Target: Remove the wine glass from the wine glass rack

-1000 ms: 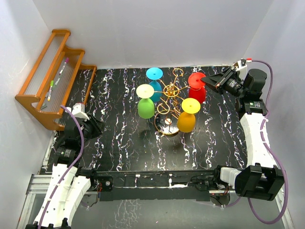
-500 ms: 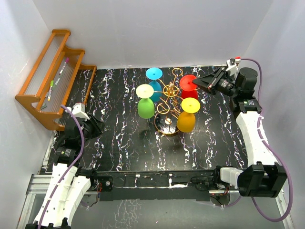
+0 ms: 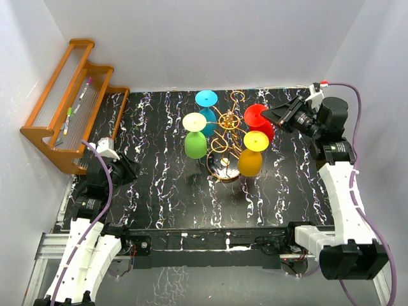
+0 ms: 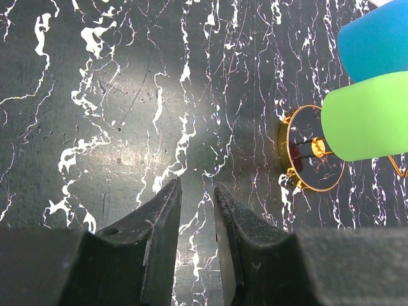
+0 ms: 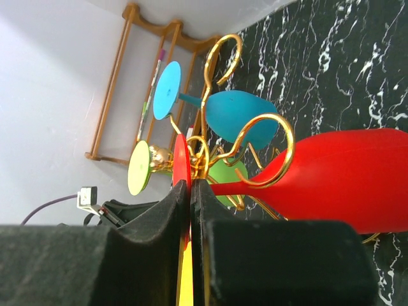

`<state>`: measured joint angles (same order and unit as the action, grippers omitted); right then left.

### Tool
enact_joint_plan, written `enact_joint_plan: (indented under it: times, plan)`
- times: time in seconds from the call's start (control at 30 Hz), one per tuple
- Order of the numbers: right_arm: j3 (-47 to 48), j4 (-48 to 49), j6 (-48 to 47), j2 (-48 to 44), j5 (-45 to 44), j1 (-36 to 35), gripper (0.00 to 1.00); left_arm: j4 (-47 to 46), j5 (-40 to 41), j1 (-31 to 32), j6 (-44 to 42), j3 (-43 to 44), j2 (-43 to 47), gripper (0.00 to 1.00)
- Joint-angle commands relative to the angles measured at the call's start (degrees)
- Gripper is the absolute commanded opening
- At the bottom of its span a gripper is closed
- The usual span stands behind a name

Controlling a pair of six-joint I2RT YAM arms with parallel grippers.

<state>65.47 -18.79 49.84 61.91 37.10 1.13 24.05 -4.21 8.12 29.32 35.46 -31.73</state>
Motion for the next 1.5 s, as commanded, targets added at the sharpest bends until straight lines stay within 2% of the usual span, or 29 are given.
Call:
enact_joint_plan:
  times: [0.0,0.2,0.4,0.53,0.7,0.87,0.97,1.07,1.23,1.37,1.47]
  plan:
    - [0.98,-0.91,-3.36,-5.6,-5.82,0.02,0.08,-0.31,-0.75,0.4,0.25,1.02,0.15,0.27]
    - [3.08,-5.85,-5.5,-8.3,-9.71,0.02,0.08,-0.32,-0.76,0.38,0.39,1.04,0.43,0.27]
    - [9.33,-8.42,-13.29,-8.22,-12.14,-0.03,0.08,-0.06,-1.1,0.39,0.41,1.29,0.78,0.27]
    - [13.6,-3.64,-18.12,-7.48,-5.72,-0.07,0.08,1.05,-0.06,0.43,-0.35,2.29,1.32,0.29]
    - [22.32,0.29,-19.74,-2.06,5.96,-0.72,0.08,3.22,-0.41,0.41,2.22,6.01,3.24,0.31]
    - [31.1,2.49,-22.91,3.28,12.66,-8.23,0.08,6.16,-4.08,0.41,9.13,14.31,3.19,0.34]
    - [37.21,-0.74,-27.85,7.61,13.01,-17.0,0.08,7.57,-6.66,0.41,12.47,18.7,2.71,0.36]
    - [42.71,-7.44,-36.81,11.89,2.27,-30.73,0.08,10.98,-8.06,0.36,14.42,24.22,1.48,0.38]
    - [46.03,-12.59,-48.58,18.42,-19.48,-50.98,0.08,24.23,-5.48,0.41,18.36,38.24,-0.44,0.41]
    - [44.02,-11.16,-56.4,20.71,-34.98,-63.72,0.08,32.09,-5.21,0.41,21.67,48.01,0.39,0.43]
    - [36.6,-4.12,-62.55,18.92,-43.28,-71.56,0.08,36.77,-6.78,0.41,23.97,52.74,0.98,0.46]
